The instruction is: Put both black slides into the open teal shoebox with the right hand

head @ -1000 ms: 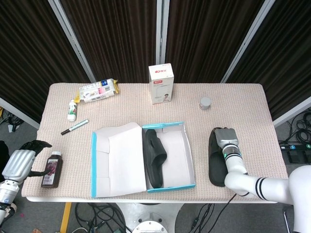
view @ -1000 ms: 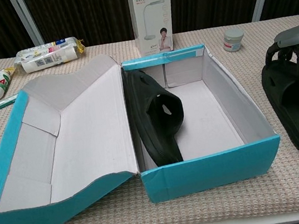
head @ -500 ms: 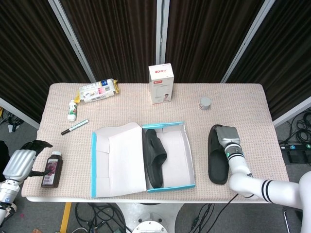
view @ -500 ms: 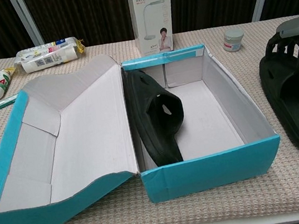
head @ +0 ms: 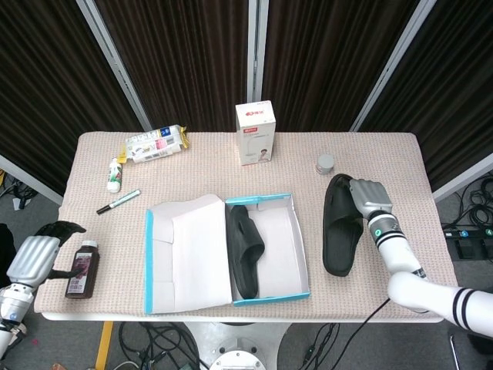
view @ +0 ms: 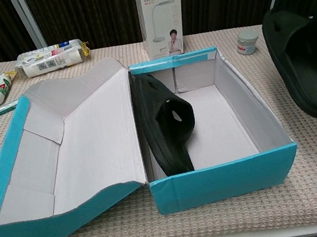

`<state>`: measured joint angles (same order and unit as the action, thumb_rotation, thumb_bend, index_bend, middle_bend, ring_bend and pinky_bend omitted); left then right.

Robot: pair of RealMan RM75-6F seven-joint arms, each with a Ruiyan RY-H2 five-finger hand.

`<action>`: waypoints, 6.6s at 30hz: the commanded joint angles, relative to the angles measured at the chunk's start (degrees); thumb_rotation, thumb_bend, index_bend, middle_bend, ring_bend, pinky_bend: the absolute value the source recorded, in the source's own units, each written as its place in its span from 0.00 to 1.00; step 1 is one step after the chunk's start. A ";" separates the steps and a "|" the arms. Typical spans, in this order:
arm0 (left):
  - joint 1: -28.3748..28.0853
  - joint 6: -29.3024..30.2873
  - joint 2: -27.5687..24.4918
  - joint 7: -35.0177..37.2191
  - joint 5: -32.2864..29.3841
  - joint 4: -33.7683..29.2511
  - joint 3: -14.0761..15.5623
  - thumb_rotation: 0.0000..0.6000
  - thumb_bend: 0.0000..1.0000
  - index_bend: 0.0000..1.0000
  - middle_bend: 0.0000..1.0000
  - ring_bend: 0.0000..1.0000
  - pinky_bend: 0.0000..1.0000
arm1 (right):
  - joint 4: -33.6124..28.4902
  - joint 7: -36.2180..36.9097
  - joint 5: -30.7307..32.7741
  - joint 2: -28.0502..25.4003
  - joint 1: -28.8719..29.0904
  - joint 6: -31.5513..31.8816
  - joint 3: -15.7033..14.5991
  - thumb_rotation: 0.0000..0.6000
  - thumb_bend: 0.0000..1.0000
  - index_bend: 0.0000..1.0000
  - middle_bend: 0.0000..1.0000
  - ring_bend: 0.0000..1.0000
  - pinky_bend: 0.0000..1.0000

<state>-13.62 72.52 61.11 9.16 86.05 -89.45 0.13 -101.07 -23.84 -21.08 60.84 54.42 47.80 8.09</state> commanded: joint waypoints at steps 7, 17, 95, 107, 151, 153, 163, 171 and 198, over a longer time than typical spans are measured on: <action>-0.34 -0.14 -0.36 -0.77 0.06 -1.24 -0.15 1.00 0.09 0.28 0.24 0.16 0.22 | -2.47 22.29 -20.38 -5.77 -8.26 -10.27 10.95 1.00 0.24 0.28 0.42 0.24 0.40; -0.24 0.26 -0.55 -1.11 -0.18 -1.82 -0.31 1.00 0.09 0.28 0.24 0.16 0.22 | 3.97 46.85 -44.48 3.11 -14.37 -11.54 14.93 1.00 0.24 0.28 0.42 0.24 0.40; 0.46 2.08 2.55 0.78 1.26 3.53 0.20 1.00 0.09 0.28 0.24 0.16 0.22 | 26.08 63.55 -60.67 21.70 -4.80 -8.50 -0.24 1.00 0.27 0.29 0.42 0.24 0.40; 0.39 1.81 3.04 1.60 1.21 4.44 0.29 1.00 0.09 0.28 0.24 0.16 0.22 | 28.07 61.04 -59.94 24.34 -5.04 -8.54 -1.08 1.00 0.27 0.28 0.42 0.24 0.40; 0.15 1.56 2.59 1.40 0.99 3.63 0.17 1.00 0.09 0.28 0.24 0.16 0.22 | 22.63 65.97 -65.03 17.94 -4.13 -8.25 -2.96 1.00 0.00 0.00 0.12 0.00 0.19; 0.11 1.58 2.51 1.33 1.03 3.41 0.13 1.00 0.09 0.28 0.24 0.16 0.22 | 21.30 65.98 -65.13 16.79 -4.23 -7.57 -2.78 1.00 0.00 0.00 0.12 0.00 0.19; -0.05 1.91 2.13 0.49 1.06 2.40 -0.18 1.00 0.09 0.28 0.24 0.16 0.22 | 14.47 65.73 -65.35 9.79 -6.74 -1.39 -1.50 1.00 0.00 0.00 0.12 0.00 0.19; -0.06 2.34 1.96 -0.32 0.68 1.77 -0.64 1.00 0.09 0.28 0.24 0.16 0.22 | 10.21 50.70 -62.07 4.87 -13.92 12.24 1.05 1.00 0.00 0.00 0.12 0.00 0.19; 1.83 7.73 4.28 -1.08 -1.03 3.31 -3.26 1.00 0.09 0.26 0.24 0.16 0.22 | 15.83 14.57 -57.94 7.56 -39.38 36.51 -7.93 1.00 0.00 0.00 0.03 0.00 0.02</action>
<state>-11.82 80.26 65.34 8.03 85.08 -86.18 -3.10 -85.65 -9.62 -78.74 68.06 15.43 84.16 0.44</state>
